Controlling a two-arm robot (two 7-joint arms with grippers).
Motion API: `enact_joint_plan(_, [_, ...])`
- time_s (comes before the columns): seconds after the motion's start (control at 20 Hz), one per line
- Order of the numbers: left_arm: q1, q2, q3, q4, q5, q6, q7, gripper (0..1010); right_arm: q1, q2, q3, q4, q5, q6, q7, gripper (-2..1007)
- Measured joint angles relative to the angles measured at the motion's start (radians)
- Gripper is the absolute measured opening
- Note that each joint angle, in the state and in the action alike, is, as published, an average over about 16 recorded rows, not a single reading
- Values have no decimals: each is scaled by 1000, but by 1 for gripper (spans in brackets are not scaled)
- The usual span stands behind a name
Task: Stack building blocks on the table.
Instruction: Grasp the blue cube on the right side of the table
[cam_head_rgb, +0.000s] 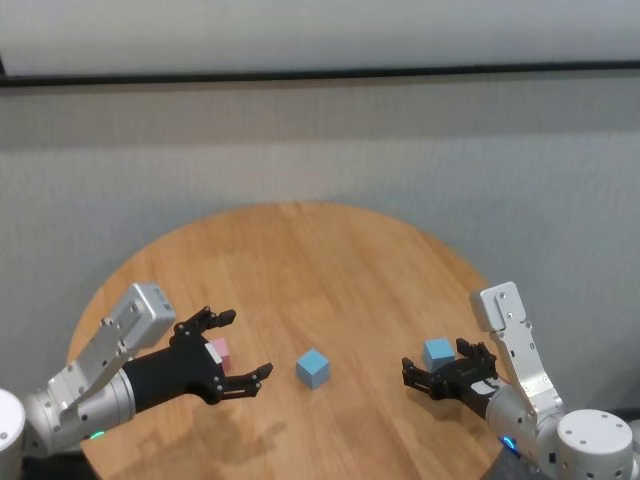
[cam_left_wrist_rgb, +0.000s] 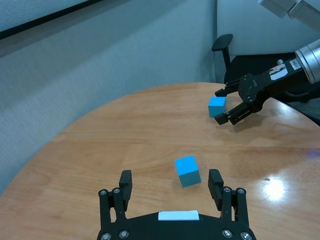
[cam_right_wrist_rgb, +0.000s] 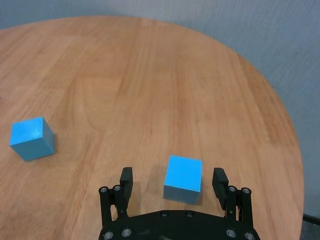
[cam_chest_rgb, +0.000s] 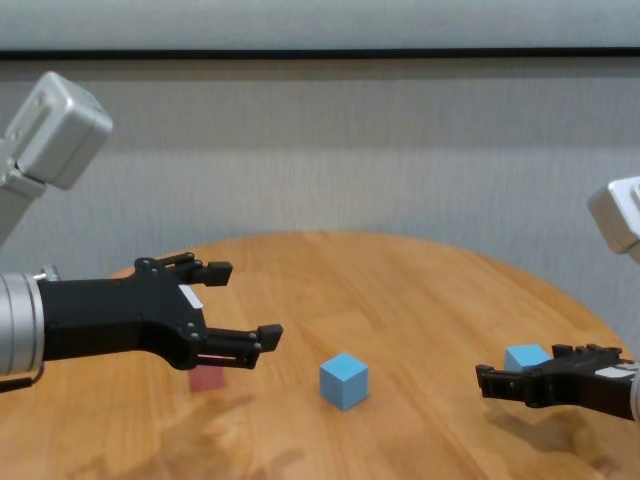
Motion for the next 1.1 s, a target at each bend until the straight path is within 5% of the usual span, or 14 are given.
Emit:
enact_joint_plan(0.65, [0, 0, 0, 0, 0, 0, 0, 1000, 2, -14, 16, 13, -28, 3, 8, 987])
enact_joint_plan(1.1, [0, 0, 0, 0, 0, 0, 0, 1000, 1, -21, 26, 16, -44, 18, 19, 847])
